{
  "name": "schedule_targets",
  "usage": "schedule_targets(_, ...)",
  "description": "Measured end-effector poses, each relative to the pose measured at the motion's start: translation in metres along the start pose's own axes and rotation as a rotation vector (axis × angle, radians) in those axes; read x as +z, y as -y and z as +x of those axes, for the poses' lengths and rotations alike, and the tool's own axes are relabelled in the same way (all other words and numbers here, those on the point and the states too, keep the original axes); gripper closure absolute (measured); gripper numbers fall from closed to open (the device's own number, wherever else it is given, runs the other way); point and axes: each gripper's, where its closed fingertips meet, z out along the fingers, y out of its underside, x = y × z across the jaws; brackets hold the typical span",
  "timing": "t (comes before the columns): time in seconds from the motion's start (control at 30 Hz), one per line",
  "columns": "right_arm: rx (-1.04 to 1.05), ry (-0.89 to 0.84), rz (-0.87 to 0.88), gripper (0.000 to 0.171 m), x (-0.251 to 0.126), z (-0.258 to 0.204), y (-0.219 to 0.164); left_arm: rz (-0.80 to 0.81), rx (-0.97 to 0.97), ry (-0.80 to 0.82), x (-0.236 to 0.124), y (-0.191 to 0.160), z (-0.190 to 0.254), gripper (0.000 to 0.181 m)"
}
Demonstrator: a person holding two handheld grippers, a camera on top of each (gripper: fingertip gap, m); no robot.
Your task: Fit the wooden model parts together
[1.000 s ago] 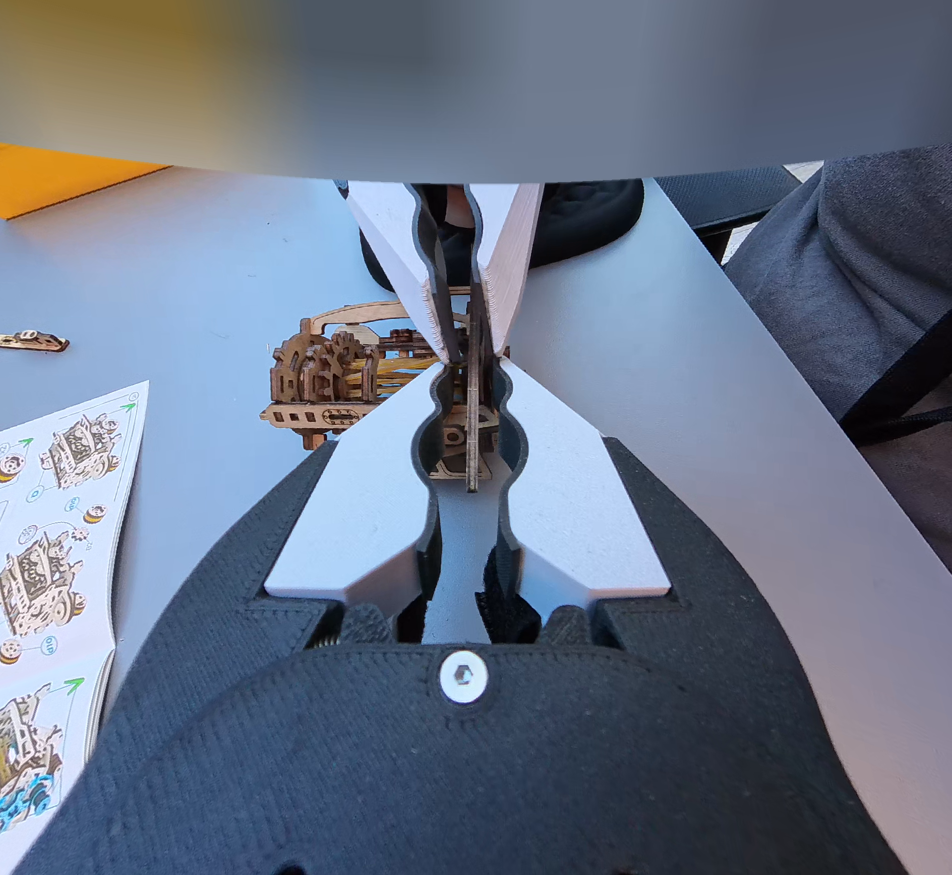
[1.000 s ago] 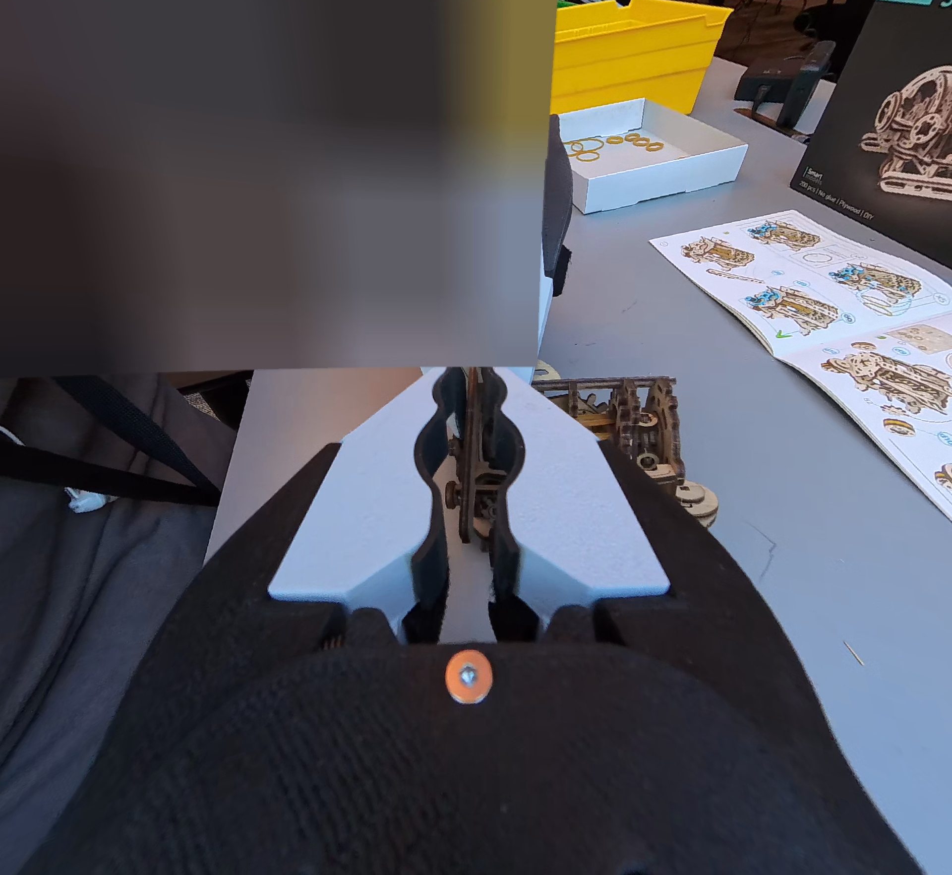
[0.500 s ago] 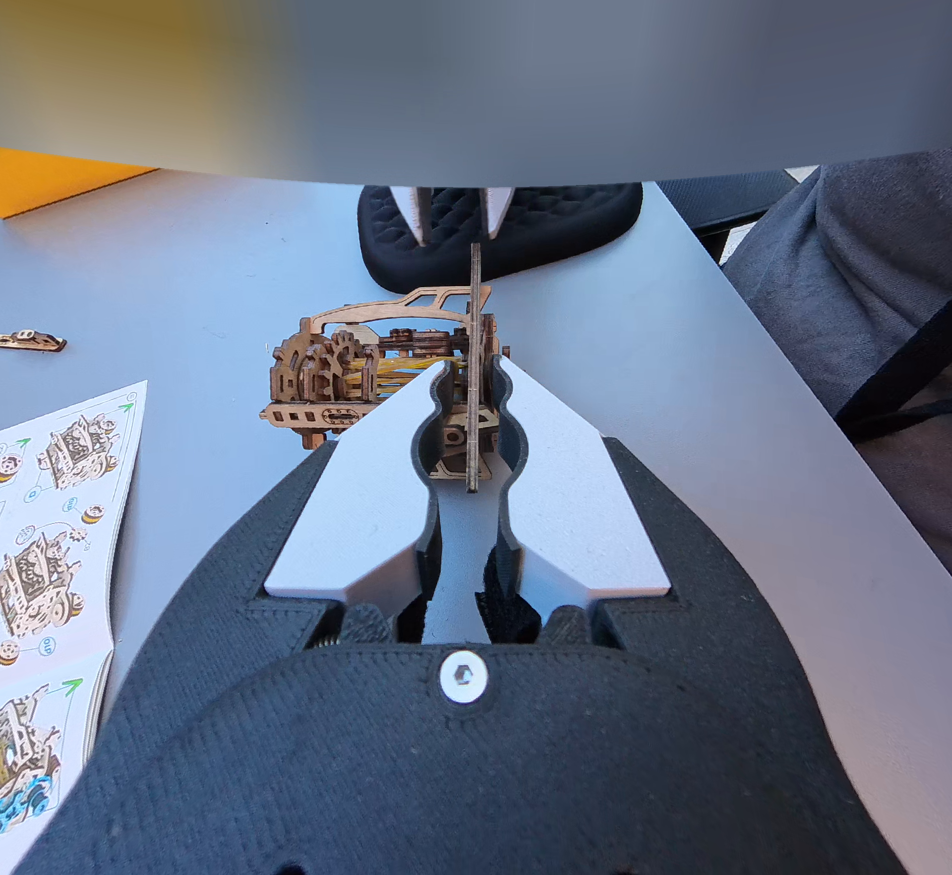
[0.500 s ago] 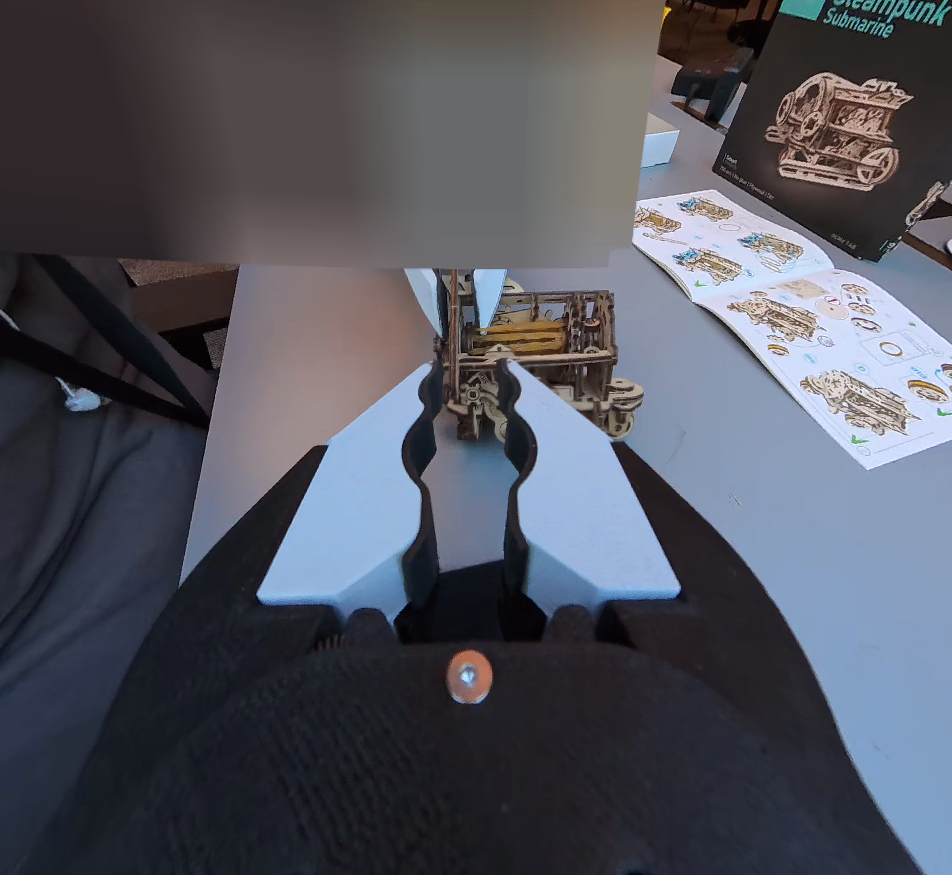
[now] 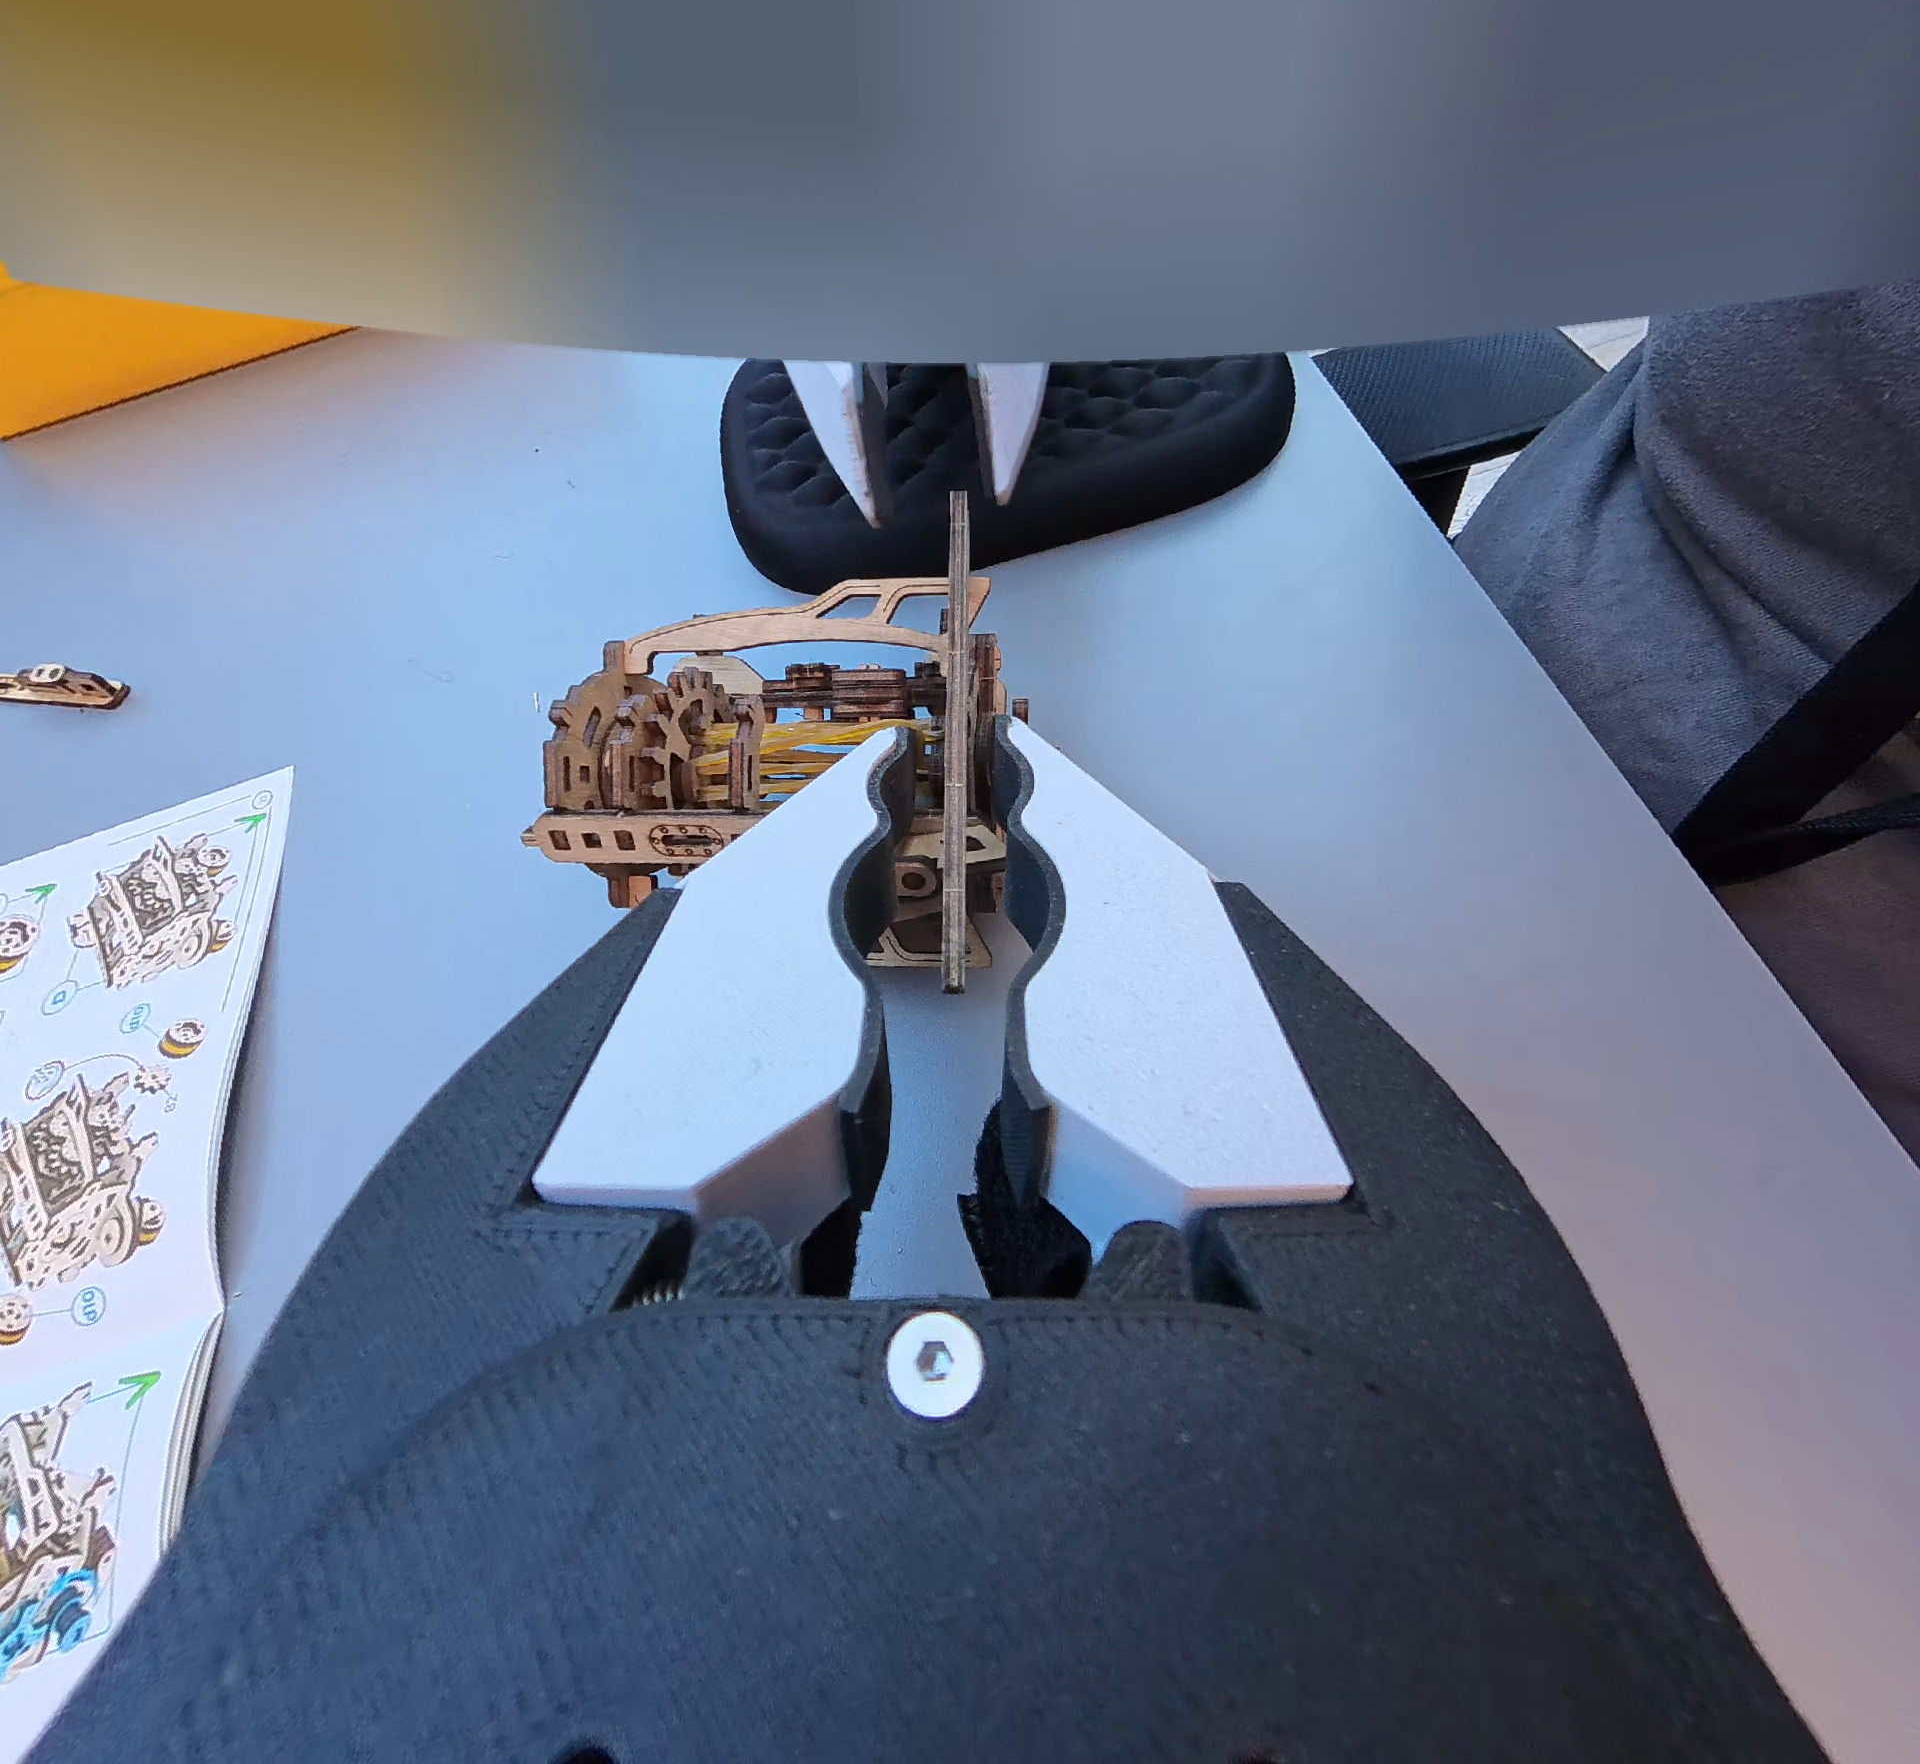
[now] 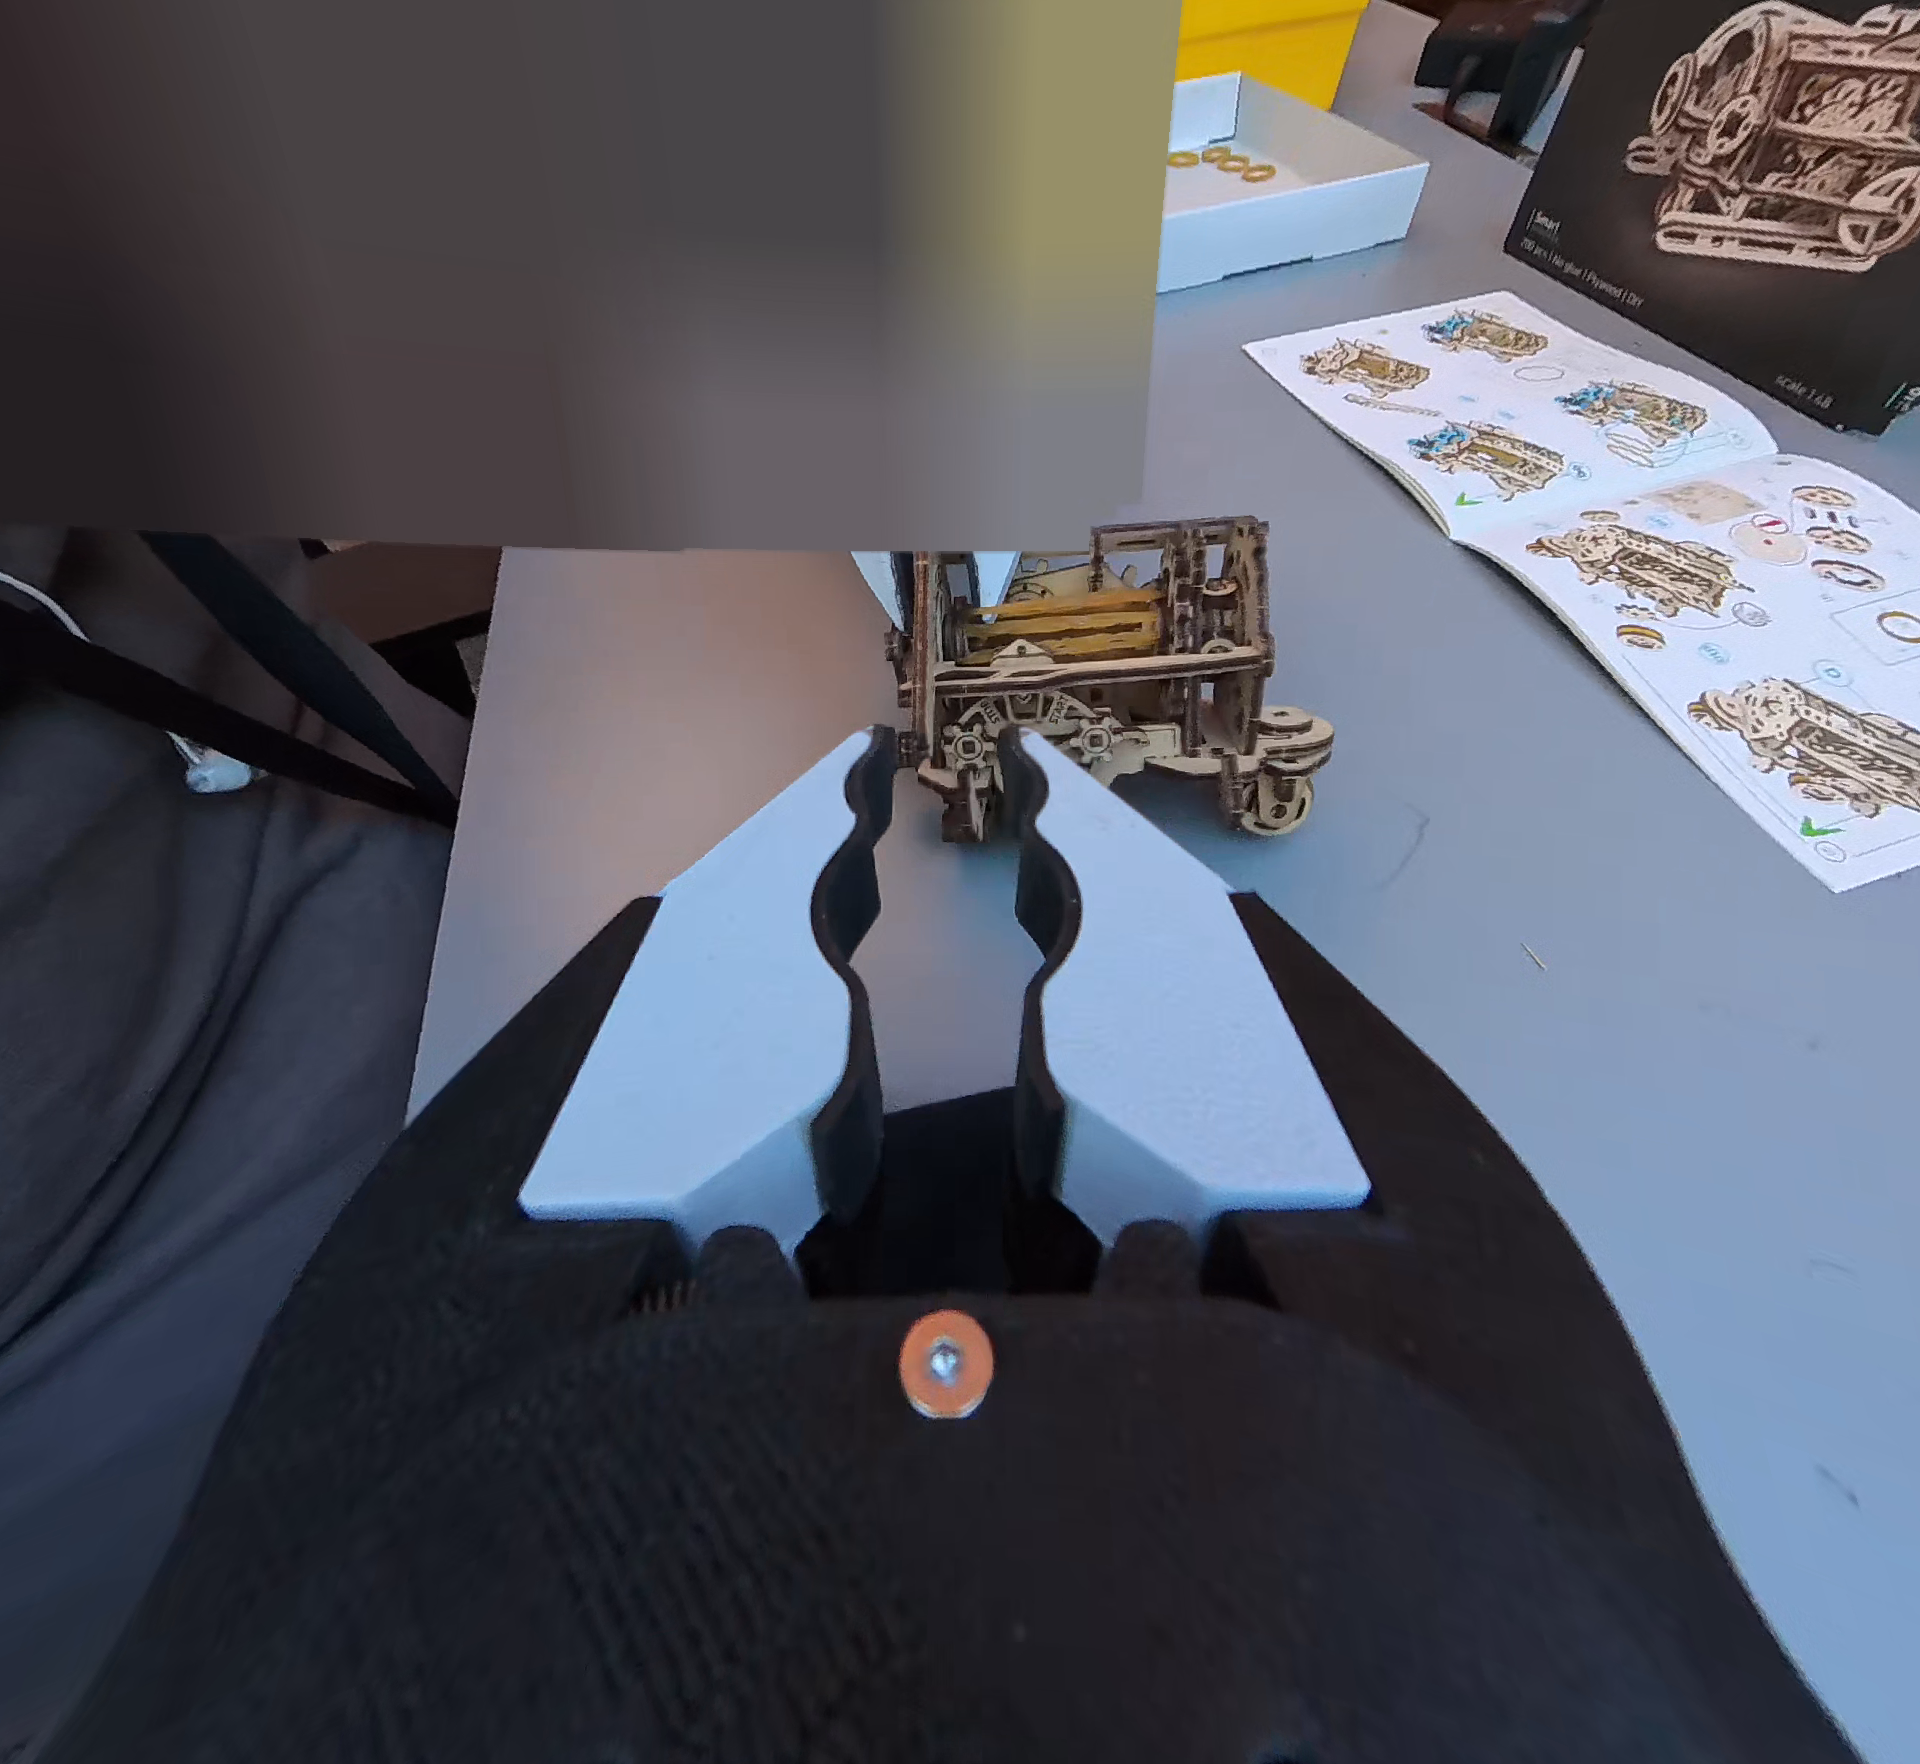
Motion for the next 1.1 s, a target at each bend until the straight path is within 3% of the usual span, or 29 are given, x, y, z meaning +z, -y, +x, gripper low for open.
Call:
schedule_targets(0.13, -0.008, 0.019, -0.027, 0.153, 0.007, -0.006, -0.004, 0.002, -0.001, -0.003, 0.0, 0.0, 0.0, 0.169)
schedule_targets(0.33, 0.011, 0.066, 0.009, 0.17, 0.007, -0.009, 0.0, 0.001, -0.001, -0.001, 0.0, 0.0, 0.0, 0.169)
schedule_targets(0.5, 0.04, 0.07, 0.093, 0.17, 0.004, -0.008, 0.019, 0.002, -0.003, 0.0, 0.0, 0.0, 0.0, 0.169)
schedule_targets(0.73, -0.049, -0.013, -0.104, 0.17, 0.018, -0.004, 0.013, 0.002, -0.004, 0.001, 0.0, 0.0, -0.001, 0.169)
schedule_targets(1.1, -0.121, -0.071, -0.049, 0.171, 0.017, -0.008, 0.039, 0.001, -0.003, 0.001, 0.0, 0.0, -0.001, 0.169)
